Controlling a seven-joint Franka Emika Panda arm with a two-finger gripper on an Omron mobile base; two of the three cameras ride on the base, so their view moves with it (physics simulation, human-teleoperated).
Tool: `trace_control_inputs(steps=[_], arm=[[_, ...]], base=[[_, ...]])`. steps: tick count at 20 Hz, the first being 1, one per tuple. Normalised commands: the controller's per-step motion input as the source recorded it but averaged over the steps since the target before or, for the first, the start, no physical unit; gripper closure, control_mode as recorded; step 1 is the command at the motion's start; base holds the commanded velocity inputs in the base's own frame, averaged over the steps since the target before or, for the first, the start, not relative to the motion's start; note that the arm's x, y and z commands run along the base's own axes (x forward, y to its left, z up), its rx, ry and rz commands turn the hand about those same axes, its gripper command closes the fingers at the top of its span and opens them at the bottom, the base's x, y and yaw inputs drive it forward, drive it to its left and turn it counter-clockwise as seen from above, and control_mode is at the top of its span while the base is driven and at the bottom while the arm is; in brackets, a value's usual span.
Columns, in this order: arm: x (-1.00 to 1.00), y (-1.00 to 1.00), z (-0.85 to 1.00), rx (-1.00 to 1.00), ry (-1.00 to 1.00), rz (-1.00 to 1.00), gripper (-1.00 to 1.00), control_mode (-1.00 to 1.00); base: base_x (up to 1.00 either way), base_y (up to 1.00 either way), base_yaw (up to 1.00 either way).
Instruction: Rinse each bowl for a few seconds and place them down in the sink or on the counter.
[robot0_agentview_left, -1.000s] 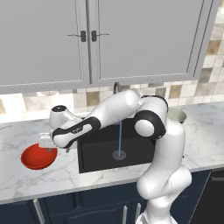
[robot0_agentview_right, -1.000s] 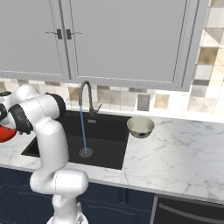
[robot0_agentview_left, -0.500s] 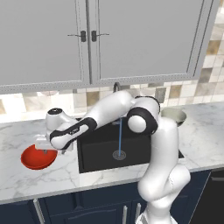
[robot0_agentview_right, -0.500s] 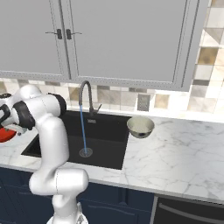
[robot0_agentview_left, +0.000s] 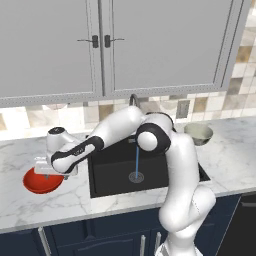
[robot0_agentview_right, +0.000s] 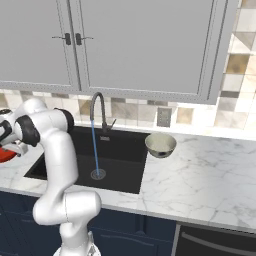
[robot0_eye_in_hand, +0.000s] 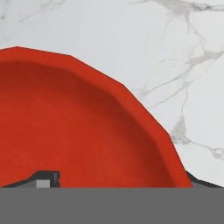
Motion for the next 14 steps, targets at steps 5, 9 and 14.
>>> trace_control_inputs(steps=[5,9,14], arm=[[0.05,0.02,-0.2,0.03,0.0,0.0,1.0,-1.0],[0.0,0.0,-0.17,0.04,0.0,0.0,1.0,-1.0],[0.0,0.0,-0.11,0.03,0.0,0.0,1.0,-1.0]], base=[[0.0,0.0,0.0],[0.0,0.0,0.0],[0.0,0.0,0.0]])
